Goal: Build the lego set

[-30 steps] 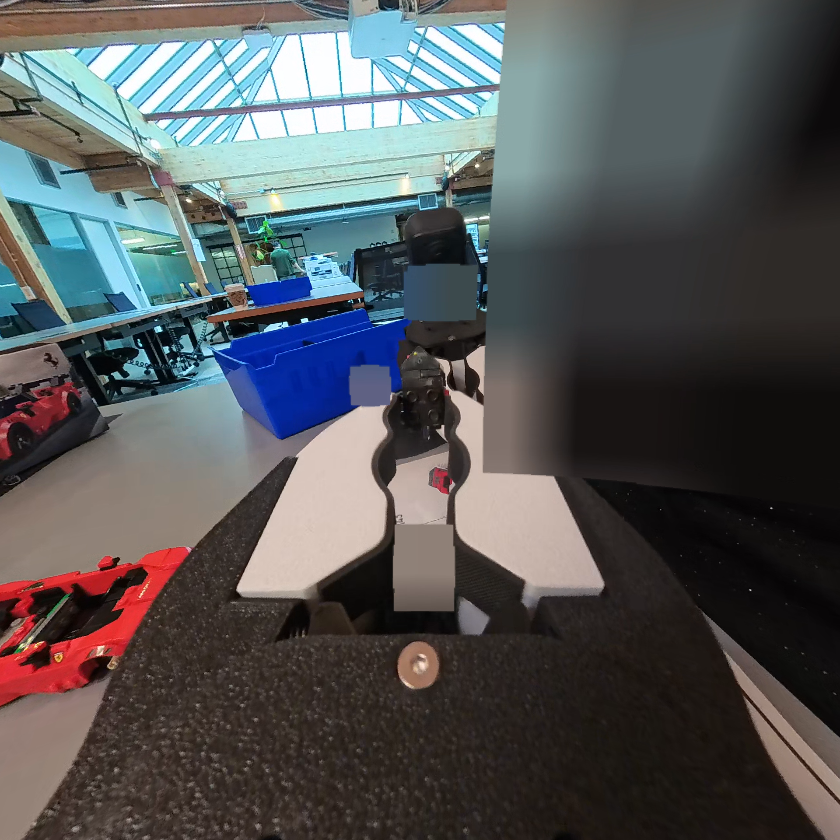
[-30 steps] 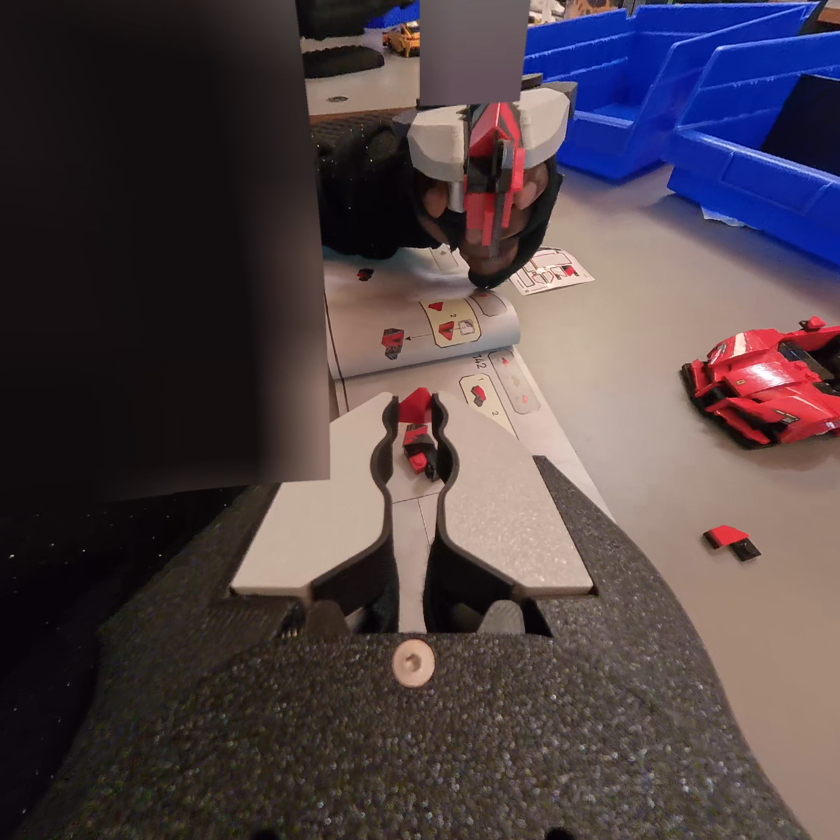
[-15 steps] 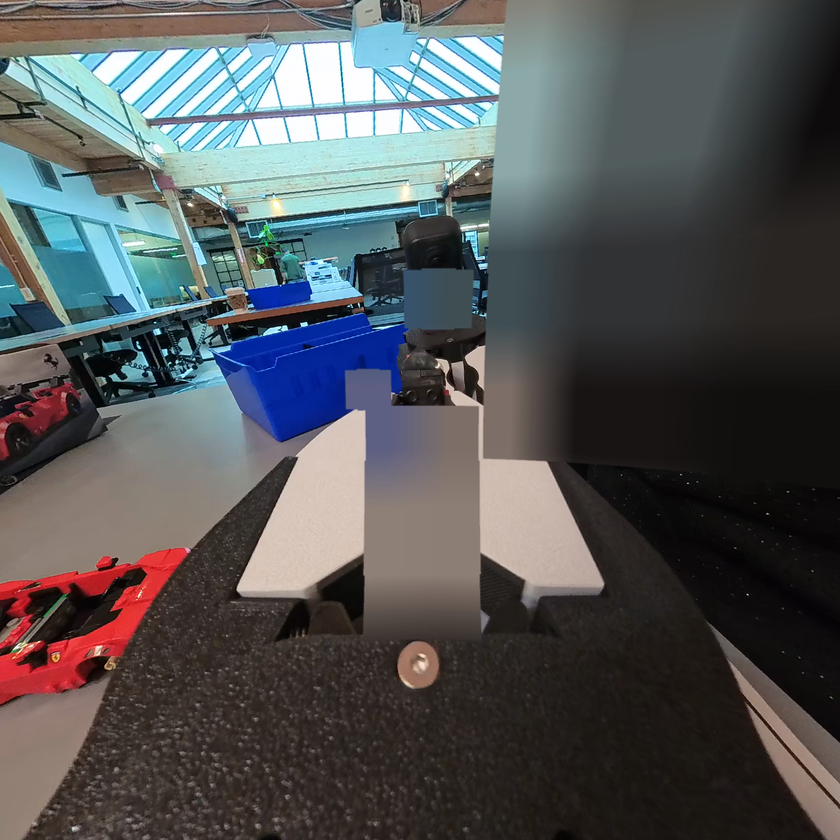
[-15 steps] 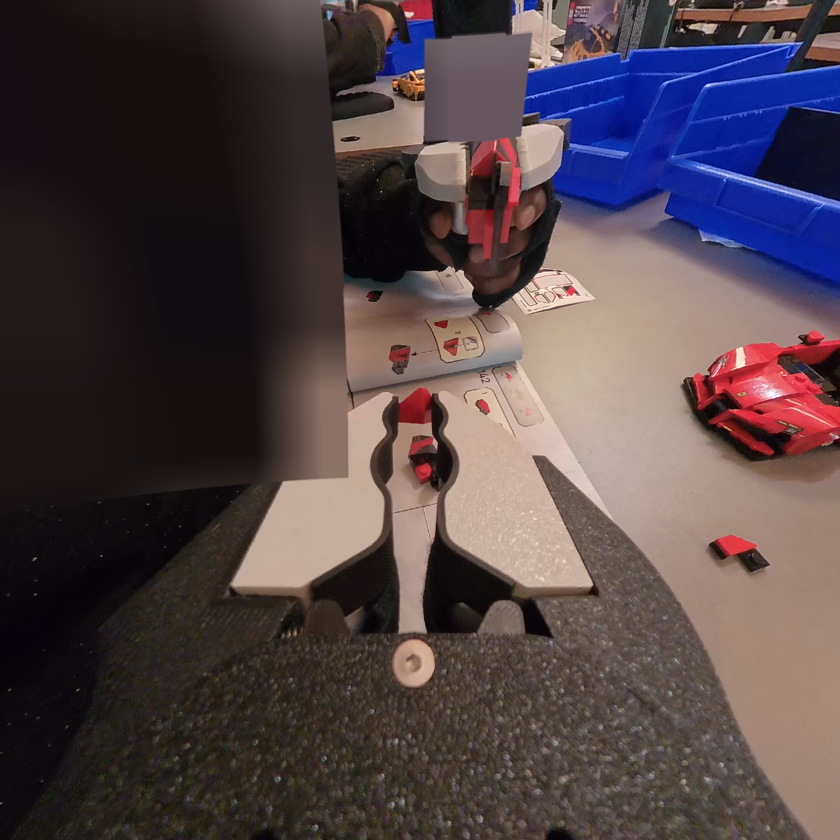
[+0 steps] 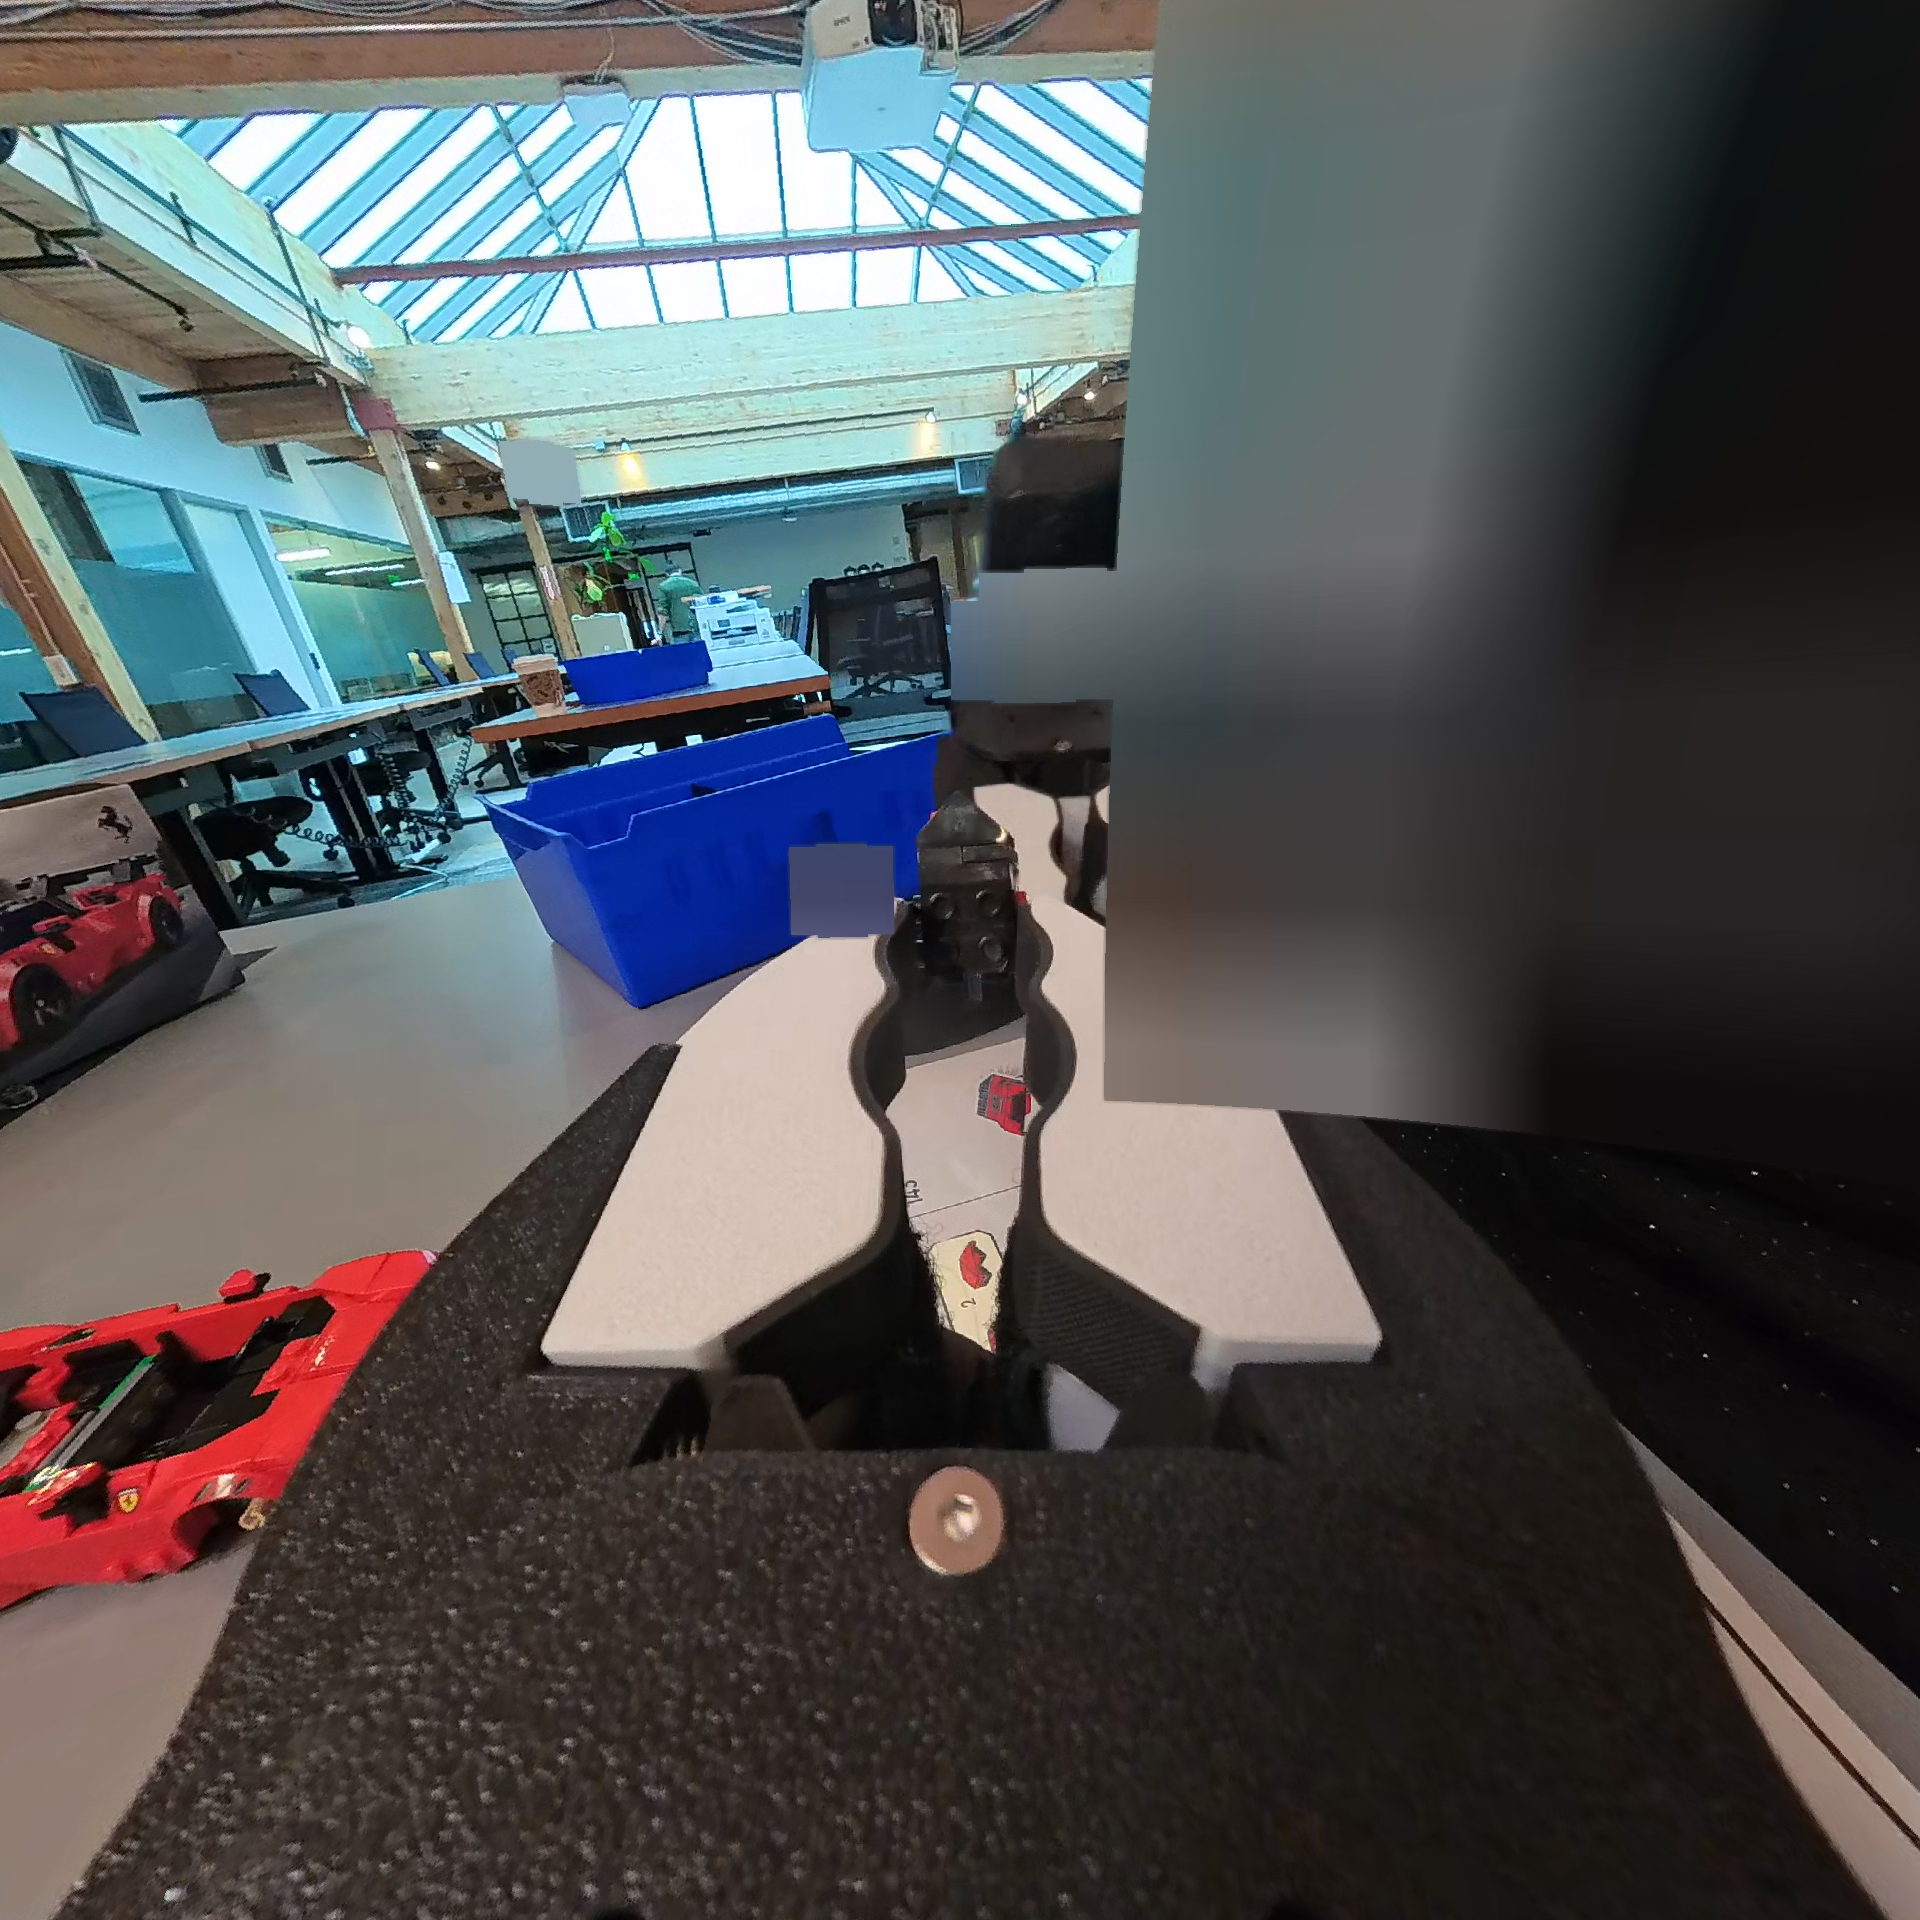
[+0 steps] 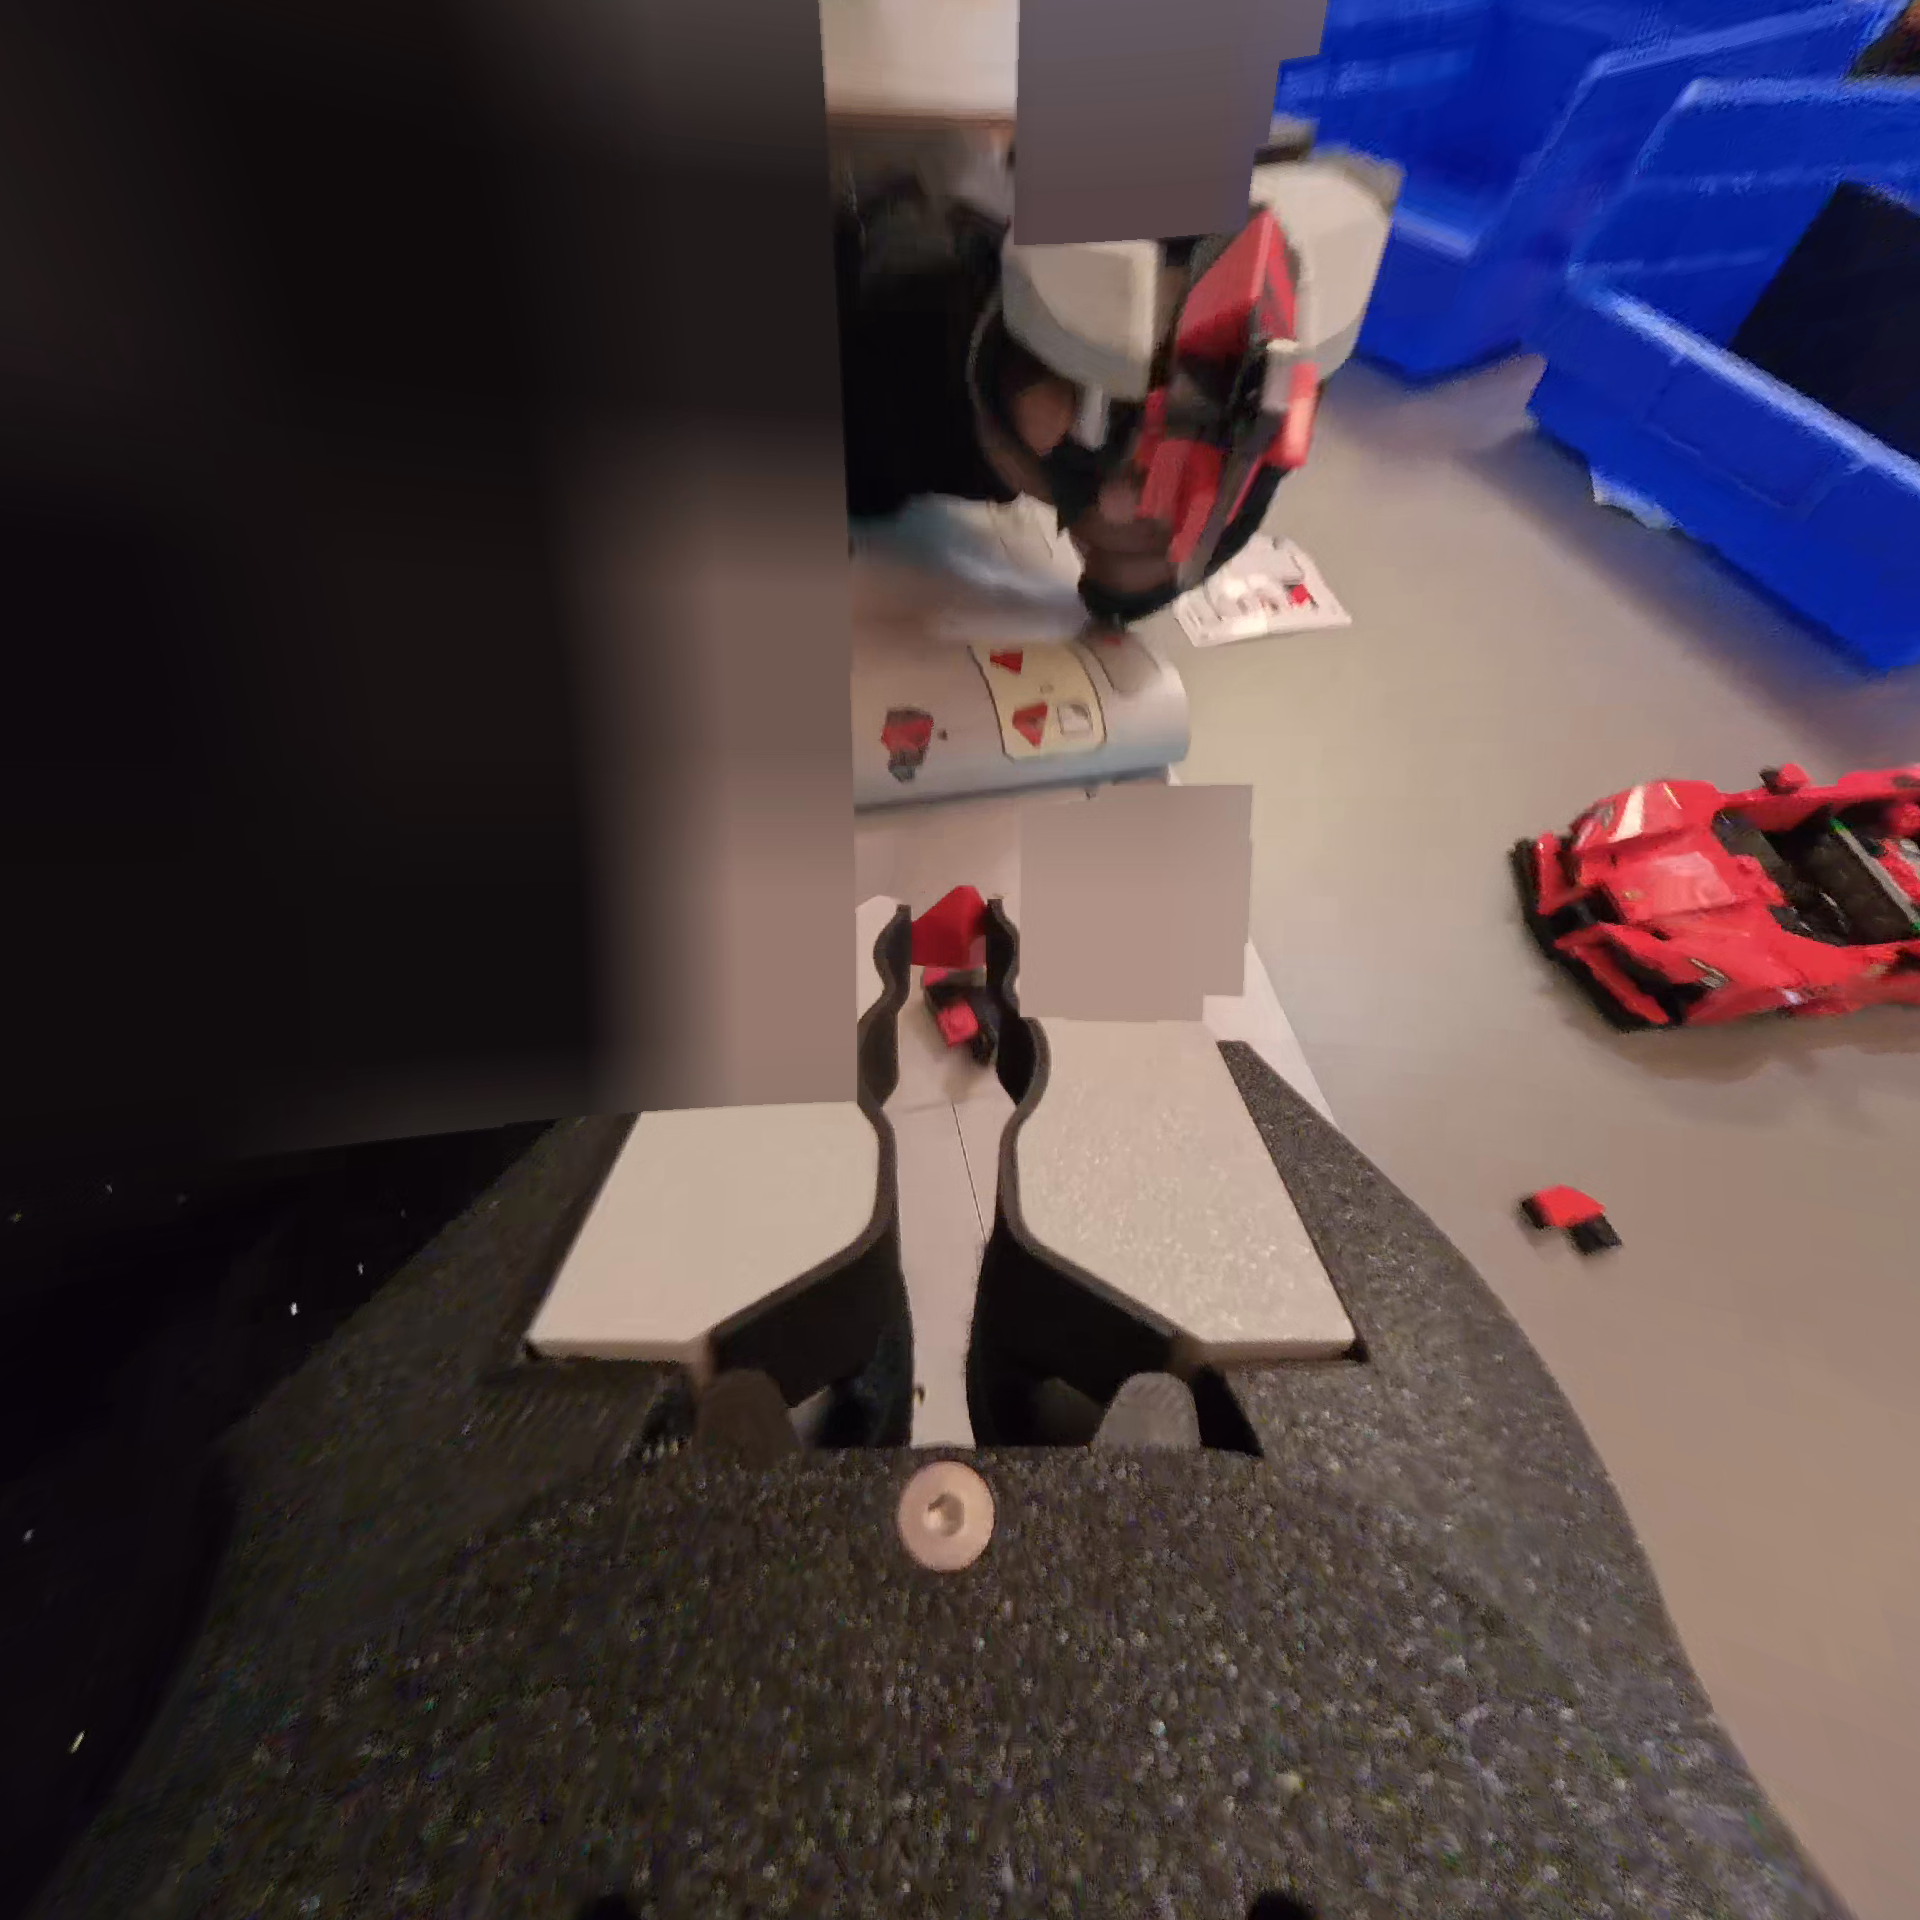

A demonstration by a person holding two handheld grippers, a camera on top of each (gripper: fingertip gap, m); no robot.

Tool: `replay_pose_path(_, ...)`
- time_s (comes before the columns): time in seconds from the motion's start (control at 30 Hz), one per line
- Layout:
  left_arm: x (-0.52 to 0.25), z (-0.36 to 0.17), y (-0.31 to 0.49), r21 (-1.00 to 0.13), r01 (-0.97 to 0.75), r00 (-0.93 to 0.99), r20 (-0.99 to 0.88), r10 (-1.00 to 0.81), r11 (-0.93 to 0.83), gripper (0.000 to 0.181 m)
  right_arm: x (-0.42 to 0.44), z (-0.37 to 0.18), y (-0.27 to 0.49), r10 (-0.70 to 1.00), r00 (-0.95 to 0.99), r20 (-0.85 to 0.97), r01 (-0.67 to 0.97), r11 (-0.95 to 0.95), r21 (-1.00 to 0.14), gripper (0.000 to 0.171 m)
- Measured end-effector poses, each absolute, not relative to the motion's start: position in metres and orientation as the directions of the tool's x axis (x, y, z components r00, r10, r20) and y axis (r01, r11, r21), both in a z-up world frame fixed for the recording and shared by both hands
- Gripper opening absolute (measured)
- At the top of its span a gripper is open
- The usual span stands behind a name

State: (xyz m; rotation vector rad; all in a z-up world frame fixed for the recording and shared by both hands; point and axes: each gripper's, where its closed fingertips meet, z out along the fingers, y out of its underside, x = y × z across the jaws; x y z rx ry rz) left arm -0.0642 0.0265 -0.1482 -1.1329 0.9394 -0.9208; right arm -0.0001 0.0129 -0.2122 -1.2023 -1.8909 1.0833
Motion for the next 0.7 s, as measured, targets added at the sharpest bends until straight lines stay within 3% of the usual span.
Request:
replay_pose_path(0.37,-0.065,-0.148,0.027,-0.978,0.114,0.334,-0.128,-0.934,0.175,0.018,0.004,-0.220,0.012,0.781,-0.480,0.400,0.594,0.625,-0.507,0.014)
replay_pose_path(0.7,-0.066,-0.145,0.026,-0.976,0.113,0.337,-0.141,-0.931,0.188,0.018,-0.007,-0.254,0.019,0.822,-0.491,0.288,0.626,0.563,-0.540,0.014)
